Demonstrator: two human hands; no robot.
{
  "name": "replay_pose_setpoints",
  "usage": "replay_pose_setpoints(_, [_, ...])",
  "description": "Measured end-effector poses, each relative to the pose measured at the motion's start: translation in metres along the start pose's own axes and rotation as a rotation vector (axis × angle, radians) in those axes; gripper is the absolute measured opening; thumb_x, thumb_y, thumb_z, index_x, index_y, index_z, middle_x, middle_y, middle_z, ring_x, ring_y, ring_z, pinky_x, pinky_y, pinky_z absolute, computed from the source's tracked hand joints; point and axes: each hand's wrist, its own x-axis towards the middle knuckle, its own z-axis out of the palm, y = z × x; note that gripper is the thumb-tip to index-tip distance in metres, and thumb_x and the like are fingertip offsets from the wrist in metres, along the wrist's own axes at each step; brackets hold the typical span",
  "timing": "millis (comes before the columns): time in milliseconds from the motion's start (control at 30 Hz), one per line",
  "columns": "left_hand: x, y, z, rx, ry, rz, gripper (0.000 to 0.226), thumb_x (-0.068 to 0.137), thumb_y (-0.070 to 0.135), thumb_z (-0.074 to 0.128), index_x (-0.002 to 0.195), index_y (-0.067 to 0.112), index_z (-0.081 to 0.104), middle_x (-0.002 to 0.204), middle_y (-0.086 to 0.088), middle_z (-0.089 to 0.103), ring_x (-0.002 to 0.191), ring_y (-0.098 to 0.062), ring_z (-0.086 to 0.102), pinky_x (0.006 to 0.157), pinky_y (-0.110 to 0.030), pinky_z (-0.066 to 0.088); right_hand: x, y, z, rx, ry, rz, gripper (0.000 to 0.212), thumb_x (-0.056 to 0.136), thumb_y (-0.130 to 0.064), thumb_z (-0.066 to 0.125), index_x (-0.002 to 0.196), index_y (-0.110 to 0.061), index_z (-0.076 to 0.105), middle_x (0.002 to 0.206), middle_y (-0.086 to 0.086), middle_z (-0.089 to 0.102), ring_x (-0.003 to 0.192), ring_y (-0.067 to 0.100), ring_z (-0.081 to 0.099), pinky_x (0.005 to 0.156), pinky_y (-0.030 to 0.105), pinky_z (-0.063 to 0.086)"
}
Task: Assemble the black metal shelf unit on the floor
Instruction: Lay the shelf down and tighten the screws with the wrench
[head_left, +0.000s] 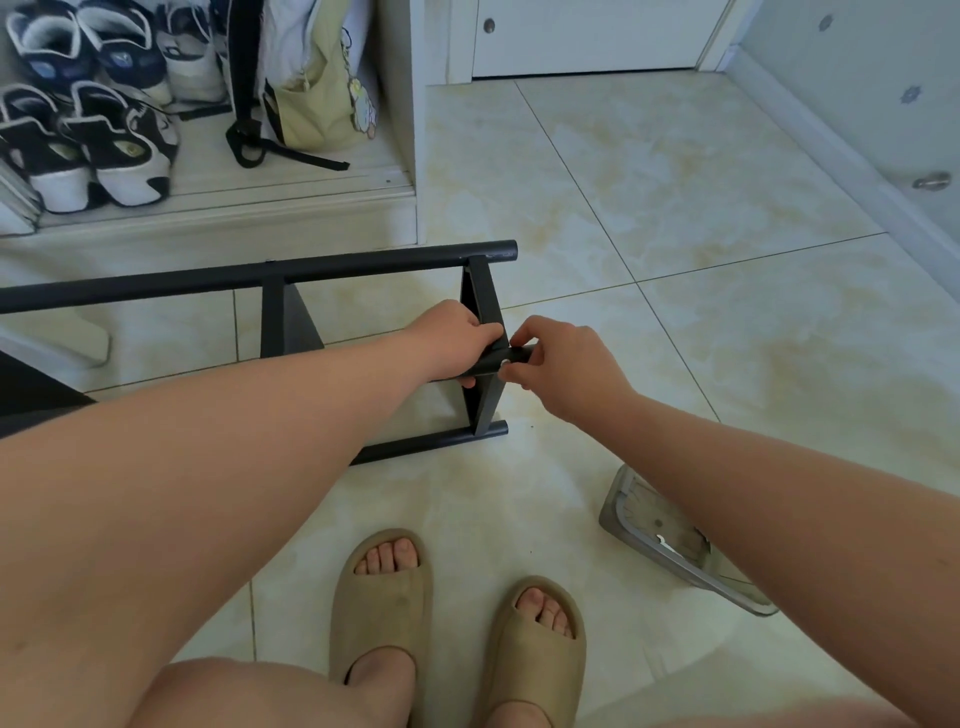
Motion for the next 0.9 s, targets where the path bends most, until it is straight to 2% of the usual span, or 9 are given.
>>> replay_pose_setpoints(100, [-0.002,0.001,0.006,0.087,0.136,0.003,0.033,0.100,0.044,0.043,0.092,0.015,0.055,0.081,-0.003,0.065,0.072,-0.022,0.063,0.060,-0.032,0.041,-0.014,0.012,-0.005,-0.034,-0.035,-0.065,0.042,0.088,-0.040,0.074,0.125,-0.026,0.060,0.085,-0.013,0.064,0.086,0.017,0.064,0.081,0.039,0.055])
replay_pose_setpoints(200, [-0.007,0.008,0.005,0.153,0.333,-0.009,0.036,0.100,0.046,0.040,0.114,0.015,0.049,0.106,-0.005,0.062,0.097,-0.027,0.058,0.077,-0.039,0.045,-0.032,0.035,-0.017,-0.054,0.008,-0.082,0.050,0.092,-0.046,0.069,0.137,-0.031,0.053,0.102,-0.015,0.061,0.094,0.011,0.062,0.085,0.035,0.053])
replay_pose_setpoints(300, [-0.015,0.025,0.009,0.269,0.533,0.222,0.031,0.101,0.039,0.042,0.118,0.015,0.050,0.117,-0.004,0.056,0.104,-0.026,0.050,0.078,-0.038,0.039,-0.052,0.067,-0.032,-0.093,0.038,-0.054,0.048,0.095,-0.042,0.065,0.140,-0.029,0.052,0.114,-0.011,0.059,0.106,0.012,0.060,0.092,0.036,0.050])
replay_pose_setpoints(367, [-0.021,0.041,0.020,0.304,0.547,0.436,0.025,0.100,0.034,0.044,0.114,0.015,0.052,0.111,-0.002,0.056,0.100,-0.024,0.049,0.074,-0.036,0.037,-0.066,0.091,-0.041,-0.141,0.032,-0.016,0.048,0.097,-0.040,0.064,0.142,-0.028,0.053,0.124,-0.007,0.060,0.114,0.015,0.058,0.097,0.039,0.049])
replay_pose_setpoints(467, [-0.033,0.062,0.050,0.341,0.425,0.711,0.016,0.099,0.031,0.045,0.104,0.017,0.052,0.094,0.007,0.049,0.089,-0.020,0.048,0.066,-0.034,0.038,-0.085,0.131,-0.049,-0.232,-0.008,0.047,0.050,0.099,-0.038,0.062,0.146,-0.027,0.051,0.134,-0.002,0.058,0.126,0.020,0.052,0.103,0.036,0.043])
replay_pose_setpoints(567, [-0.039,0.068,0.092,0.382,0.185,0.795,0.010,0.099,0.032,0.045,0.096,0.023,0.048,0.090,0.009,0.049,0.084,-0.019,0.051,0.065,-0.034,0.040,-0.098,0.172,-0.045,-0.339,-0.102,0.128,0.053,0.100,-0.039,0.058,0.150,-0.031,0.044,0.140,-0.001,0.054,0.131,0.023,0.047,0.104,0.035,0.040])
replay_pose_setpoints(667, [-0.033,0.056,0.138,0.414,-0.105,0.606,0.009,0.100,0.034,0.044,0.103,0.026,0.045,0.092,0.010,0.049,0.089,-0.021,0.054,0.075,-0.036,0.045,-0.103,0.209,-0.032,-0.390,-0.204,0.201,0.055,0.100,-0.043,0.055,0.153,-0.035,0.039,0.148,-0.003,0.048,0.134,0.024,0.046,0.103,0.037,0.044])
replay_pose_setpoints(733, [-0.025,0.043,0.162,0.437,-0.243,0.435,0.021,0.100,0.036,0.045,0.117,0.023,0.045,0.103,0.005,0.056,0.098,-0.024,0.055,0.086,-0.041,0.049,-0.099,0.231,-0.020,-0.368,-0.242,0.252,0.054,0.100,-0.042,0.055,0.152,-0.035,0.040,0.151,-0.005,0.046,0.136,0.023,0.046,0.101,0.036,0.043])
replay_pose_setpoints(900, [0.003,0.021,0.203,0.494,-0.408,0.160,0.056,0.101,0.042,0.047,0.146,0.015,0.028,0.129,-0.009,0.058,0.115,-0.030,0.056,0.095,-0.041,0.047,-0.082,0.286,0.014,-0.336,-0.370,0.357,0.049,0.100,-0.032,0.052,0.148,-0.031,0.046,0.139,0.004,0.058,0.126,0.028,0.055,0.090,0.034,0.045])
